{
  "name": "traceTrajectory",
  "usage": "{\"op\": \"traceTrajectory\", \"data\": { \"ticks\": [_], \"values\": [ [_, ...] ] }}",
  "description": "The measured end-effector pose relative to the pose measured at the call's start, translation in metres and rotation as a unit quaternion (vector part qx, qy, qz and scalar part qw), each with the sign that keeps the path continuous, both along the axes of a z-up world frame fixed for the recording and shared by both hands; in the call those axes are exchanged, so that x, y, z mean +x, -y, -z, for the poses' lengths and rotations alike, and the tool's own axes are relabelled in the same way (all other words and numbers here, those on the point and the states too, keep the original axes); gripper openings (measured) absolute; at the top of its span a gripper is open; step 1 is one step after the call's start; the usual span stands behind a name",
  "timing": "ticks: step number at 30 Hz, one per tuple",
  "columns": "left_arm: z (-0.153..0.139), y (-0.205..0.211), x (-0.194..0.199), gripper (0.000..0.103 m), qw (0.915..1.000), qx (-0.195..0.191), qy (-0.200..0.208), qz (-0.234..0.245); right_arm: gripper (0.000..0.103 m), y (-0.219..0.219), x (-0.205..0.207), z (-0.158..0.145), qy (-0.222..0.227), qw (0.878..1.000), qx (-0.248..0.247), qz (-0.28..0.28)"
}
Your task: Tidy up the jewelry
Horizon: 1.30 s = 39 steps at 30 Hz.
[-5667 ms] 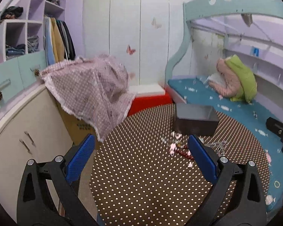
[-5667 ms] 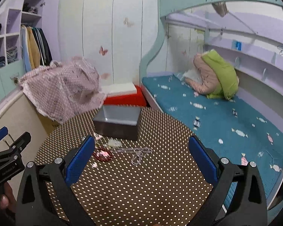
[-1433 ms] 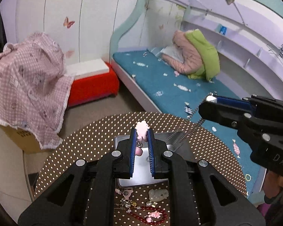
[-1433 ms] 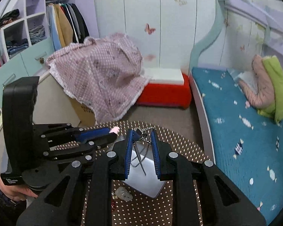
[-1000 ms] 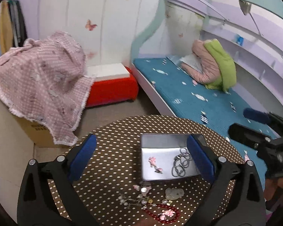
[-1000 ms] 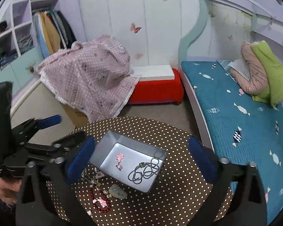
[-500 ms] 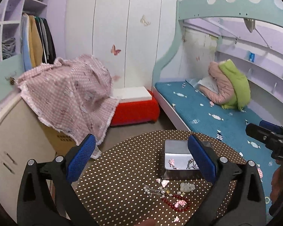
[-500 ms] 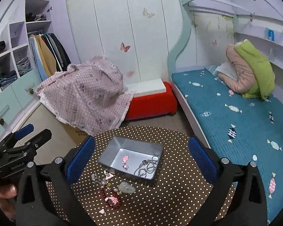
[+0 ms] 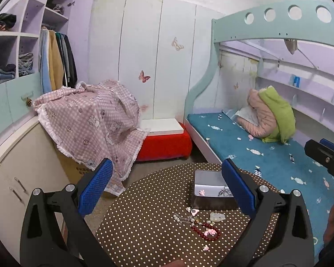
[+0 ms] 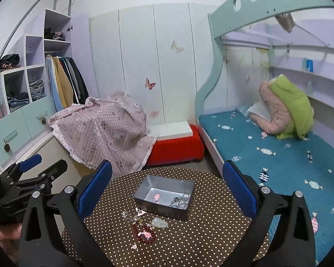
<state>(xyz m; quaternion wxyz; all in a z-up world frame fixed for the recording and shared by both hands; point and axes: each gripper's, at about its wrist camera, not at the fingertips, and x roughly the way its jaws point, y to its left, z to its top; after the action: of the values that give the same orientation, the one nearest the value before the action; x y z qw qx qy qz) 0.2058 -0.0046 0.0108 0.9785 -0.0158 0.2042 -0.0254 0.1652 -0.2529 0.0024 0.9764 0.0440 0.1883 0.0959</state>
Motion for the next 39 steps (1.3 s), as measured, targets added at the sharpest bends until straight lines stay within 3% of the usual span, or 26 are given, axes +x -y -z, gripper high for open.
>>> {"op": "traceTrajectory", "data": {
  "ticks": [10, 17, 27, 39],
  "values": [
    [0.012, -0.011, -0.037, 0.098, 0.9999, -0.003, 0.001, -0.013, 0.096, 0.001, -0.031, 0.019, -0.008, 1.000, -0.008, 0.017],
    [0.033, -0.002, -0.040, 0.098, 0.9998, 0.012, -0.018, 0.001, 0.096, 0.005, -0.029, 0.033, -0.027, 0.999, -0.008, 0.027],
    [0.067, -0.006, -0.020, 0.098, 0.9980, 0.022, -0.059, 0.000, 0.096, 0.001, -0.012, 0.060, -0.073, 0.997, -0.013, 0.014],
    [0.132, -0.009, 0.026, 0.098, 0.9910, 0.041, -0.128, 0.000, 0.096, -0.016, 0.018, 0.102, -0.145, 0.989, -0.027, -0.016]
  ]
}}
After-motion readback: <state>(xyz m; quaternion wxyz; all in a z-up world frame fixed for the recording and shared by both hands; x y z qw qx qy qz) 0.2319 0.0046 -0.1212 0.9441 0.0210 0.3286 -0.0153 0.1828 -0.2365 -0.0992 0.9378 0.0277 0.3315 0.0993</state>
